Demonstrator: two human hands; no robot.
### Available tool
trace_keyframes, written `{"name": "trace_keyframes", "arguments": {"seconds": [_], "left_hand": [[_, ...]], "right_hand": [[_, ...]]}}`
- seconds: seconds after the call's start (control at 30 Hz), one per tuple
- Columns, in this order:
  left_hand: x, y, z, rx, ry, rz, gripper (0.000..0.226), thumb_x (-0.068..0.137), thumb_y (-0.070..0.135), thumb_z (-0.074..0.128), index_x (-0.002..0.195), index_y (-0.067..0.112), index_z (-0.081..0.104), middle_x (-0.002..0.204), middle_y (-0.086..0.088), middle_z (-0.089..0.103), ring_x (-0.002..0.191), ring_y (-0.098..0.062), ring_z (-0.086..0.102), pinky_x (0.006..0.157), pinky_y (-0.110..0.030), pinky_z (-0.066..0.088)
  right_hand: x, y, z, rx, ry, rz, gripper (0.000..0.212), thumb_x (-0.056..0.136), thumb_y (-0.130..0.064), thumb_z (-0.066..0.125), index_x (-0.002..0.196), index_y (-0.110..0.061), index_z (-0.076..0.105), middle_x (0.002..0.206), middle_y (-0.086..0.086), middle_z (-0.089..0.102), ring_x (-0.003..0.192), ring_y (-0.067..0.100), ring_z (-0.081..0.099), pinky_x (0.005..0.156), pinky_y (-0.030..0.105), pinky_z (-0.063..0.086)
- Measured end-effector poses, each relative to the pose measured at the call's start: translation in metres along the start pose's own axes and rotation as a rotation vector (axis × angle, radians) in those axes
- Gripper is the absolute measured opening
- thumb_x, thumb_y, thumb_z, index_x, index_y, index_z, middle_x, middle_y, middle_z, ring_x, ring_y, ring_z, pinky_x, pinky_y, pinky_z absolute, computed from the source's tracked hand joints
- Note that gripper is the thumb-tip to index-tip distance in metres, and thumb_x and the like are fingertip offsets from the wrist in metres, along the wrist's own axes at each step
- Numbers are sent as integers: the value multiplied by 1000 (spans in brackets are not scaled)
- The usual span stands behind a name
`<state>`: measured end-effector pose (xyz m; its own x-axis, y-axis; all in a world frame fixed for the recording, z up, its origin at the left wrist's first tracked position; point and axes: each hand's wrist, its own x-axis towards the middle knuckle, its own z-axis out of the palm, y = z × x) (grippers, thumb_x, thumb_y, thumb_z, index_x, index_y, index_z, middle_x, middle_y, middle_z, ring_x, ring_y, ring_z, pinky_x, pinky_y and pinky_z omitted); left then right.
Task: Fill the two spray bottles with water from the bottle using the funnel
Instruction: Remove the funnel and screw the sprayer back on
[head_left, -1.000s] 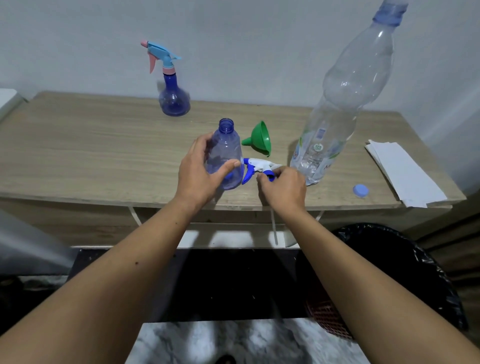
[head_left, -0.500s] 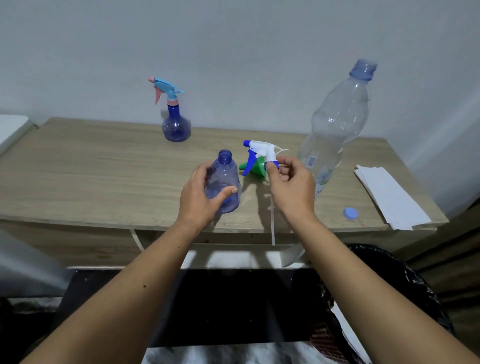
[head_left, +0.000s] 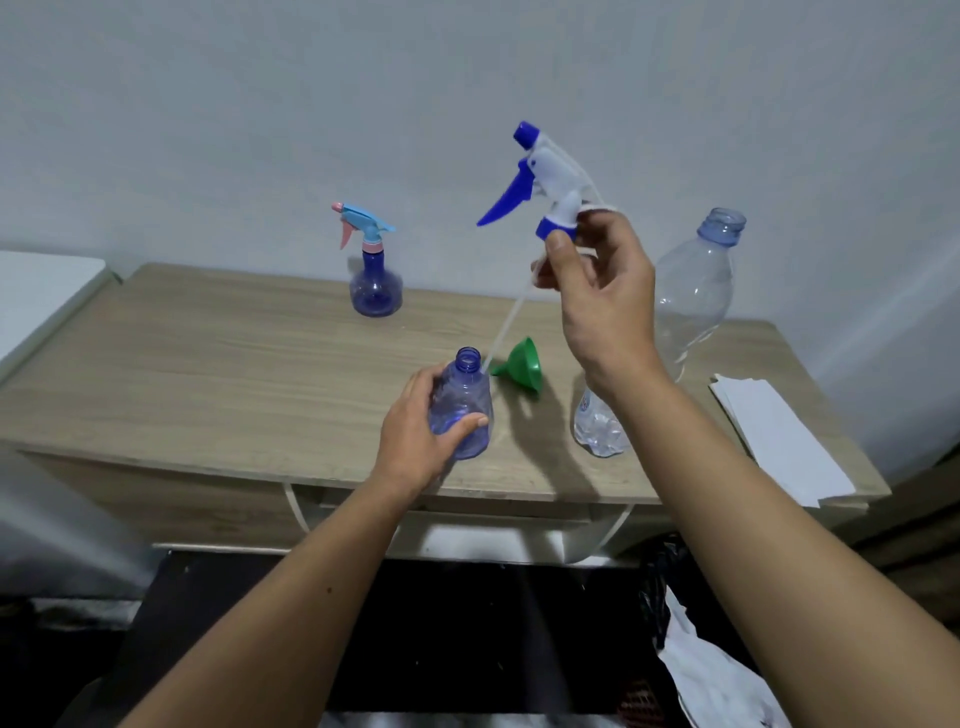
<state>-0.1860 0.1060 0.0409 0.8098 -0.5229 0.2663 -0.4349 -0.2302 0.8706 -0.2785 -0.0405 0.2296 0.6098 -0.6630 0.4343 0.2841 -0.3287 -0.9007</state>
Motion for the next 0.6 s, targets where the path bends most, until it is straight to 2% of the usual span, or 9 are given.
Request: {"name": "trace_keyframes", "arguments": {"seconds": [0.13,0.3,0.43,0.5,0.6], "left_hand": [[-1,3,-1,-31,-6,-16,70,73,60,81,133,30,59,124,11,68,111,-13,68,98,-33,55],[-1,-2,1,-40,9,8,73,74,60,82,135,26,60,124,11,68,111,-12,68,99,-38,56],[0,-4,2,-46,14,13,74,74,60,82,136,26,60,125,10,69,112,-14,68,98,-39,56],[0,-4,2,-52,18,16,74,74,61,81,136,27,59,126,10,68,113,-13,68,99,-38,56],[-1,-3,2,-49,17,7,74,72,61,78,135,29,59,125,10,68,112,-13,67,99,-33,54]], "right_hand": [[4,-5,12,8,-30,-28,21,104,-10,62,122,0,56,107,6,65,76,14,68,89,48,61],[-7,15,21,-33,-92,-5,10,102,-13,65,111,-15,60,110,12,70,80,23,68,88,52,60],[-21,35,21,-103,-133,33,14,100,-16,67,113,-14,64,110,15,70,87,39,67,90,57,59],[-25,38,18,-85,-104,38,14,101,-14,66,115,-9,63,107,14,71,84,32,68,90,57,59],[-21,29,16,-26,-55,5,13,103,-12,65,114,-11,60,101,0,71,83,21,69,90,56,60]]}}
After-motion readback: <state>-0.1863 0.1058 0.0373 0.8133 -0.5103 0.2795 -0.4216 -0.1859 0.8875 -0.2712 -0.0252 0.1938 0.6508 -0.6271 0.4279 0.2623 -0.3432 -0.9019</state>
